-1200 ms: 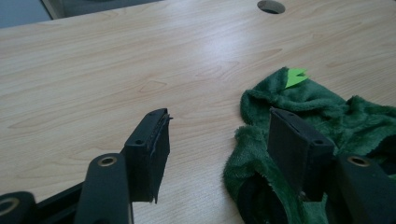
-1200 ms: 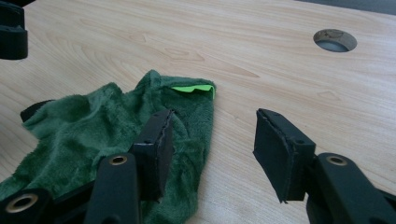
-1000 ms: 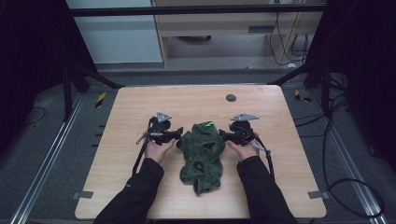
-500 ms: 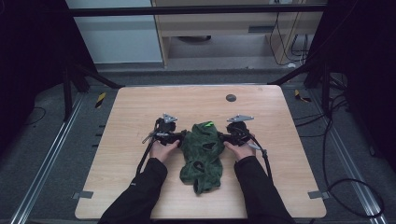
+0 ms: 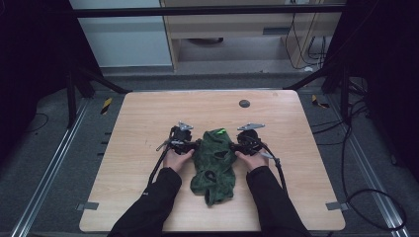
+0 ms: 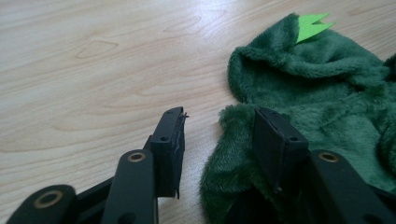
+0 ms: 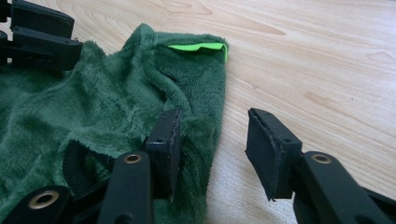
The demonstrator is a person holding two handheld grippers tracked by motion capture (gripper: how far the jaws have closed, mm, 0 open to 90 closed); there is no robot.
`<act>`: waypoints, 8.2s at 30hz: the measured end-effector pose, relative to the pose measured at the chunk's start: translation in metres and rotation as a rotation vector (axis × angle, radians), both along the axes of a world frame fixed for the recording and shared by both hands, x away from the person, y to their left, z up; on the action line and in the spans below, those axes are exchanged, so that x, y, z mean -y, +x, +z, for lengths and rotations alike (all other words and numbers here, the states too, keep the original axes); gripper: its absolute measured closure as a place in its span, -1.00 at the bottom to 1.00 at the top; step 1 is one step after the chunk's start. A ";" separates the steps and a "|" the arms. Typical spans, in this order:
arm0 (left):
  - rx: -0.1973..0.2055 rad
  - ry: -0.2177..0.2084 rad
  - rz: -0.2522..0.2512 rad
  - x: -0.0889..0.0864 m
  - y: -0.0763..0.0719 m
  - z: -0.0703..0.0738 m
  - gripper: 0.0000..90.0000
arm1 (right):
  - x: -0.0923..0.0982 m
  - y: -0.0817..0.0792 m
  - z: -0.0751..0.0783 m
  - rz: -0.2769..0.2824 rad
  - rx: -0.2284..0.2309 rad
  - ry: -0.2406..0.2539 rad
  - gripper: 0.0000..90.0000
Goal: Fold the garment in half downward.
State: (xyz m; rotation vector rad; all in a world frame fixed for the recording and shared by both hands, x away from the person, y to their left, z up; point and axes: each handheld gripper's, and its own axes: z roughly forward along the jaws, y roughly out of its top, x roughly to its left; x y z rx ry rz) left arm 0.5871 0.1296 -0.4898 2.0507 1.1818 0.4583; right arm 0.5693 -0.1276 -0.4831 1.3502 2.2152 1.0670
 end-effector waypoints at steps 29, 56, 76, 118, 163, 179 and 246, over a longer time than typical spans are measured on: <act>-0.026 0.006 -0.021 0.009 -0.006 -0.006 0.90 | -0.010 0.001 -0.012 0.025 -0.056 -0.025 0.77; 0.037 -0.060 -0.075 0.001 -0.030 0.032 0.98 | -0.003 -0.017 0.022 0.072 0.069 0.042 0.90; 0.063 -0.104 -0.104 -0.009 -0.056 0.051 0.98 | -0.009 -0.033 0.041 0.130 0.119 0.071 0.91; 0.092 -0.121 -0.199 -0.019 -0.118 0.071 0.98 | -0.004 -0.093 0.059 0.238 0.173 0.088 0.91; -0.017 -0.052 -0.280 -0.023 -0.155 0.040 0.98 | 0.001 -0.139 0.031 0.304 0.078 0.099 0.90; -0.053 -0.013 -0.288 -0.021 -0.161 0.029 0.97 | 0.002 -0.147 0.018 0.307 0.027 0.098 0.90; 0.045 -0.078 -0.152 -0.047 -0.125 0.066 0.99 | 0.035 -0.114 0.046 0.165 0.099 0.136 1.00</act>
